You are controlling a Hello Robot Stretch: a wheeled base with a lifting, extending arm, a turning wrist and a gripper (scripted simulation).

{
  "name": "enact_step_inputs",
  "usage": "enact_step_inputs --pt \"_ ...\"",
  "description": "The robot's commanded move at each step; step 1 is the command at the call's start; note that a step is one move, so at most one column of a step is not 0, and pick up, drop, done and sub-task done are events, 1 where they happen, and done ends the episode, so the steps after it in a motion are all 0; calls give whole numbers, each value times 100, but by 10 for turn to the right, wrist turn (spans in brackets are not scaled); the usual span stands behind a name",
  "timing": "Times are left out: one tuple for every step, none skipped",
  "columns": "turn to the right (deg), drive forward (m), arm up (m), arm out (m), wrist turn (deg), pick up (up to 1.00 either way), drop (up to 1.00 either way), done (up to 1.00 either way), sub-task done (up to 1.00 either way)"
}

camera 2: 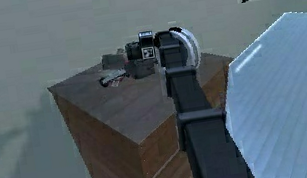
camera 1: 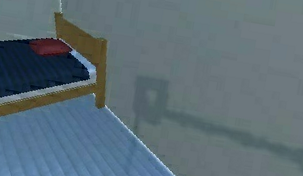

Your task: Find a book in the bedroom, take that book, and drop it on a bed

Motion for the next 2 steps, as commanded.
enact_step_inputs --pt "0 0 2 0 0 0 0 0 0" --pt "0 0 0 0 -450 0 0 0 0"
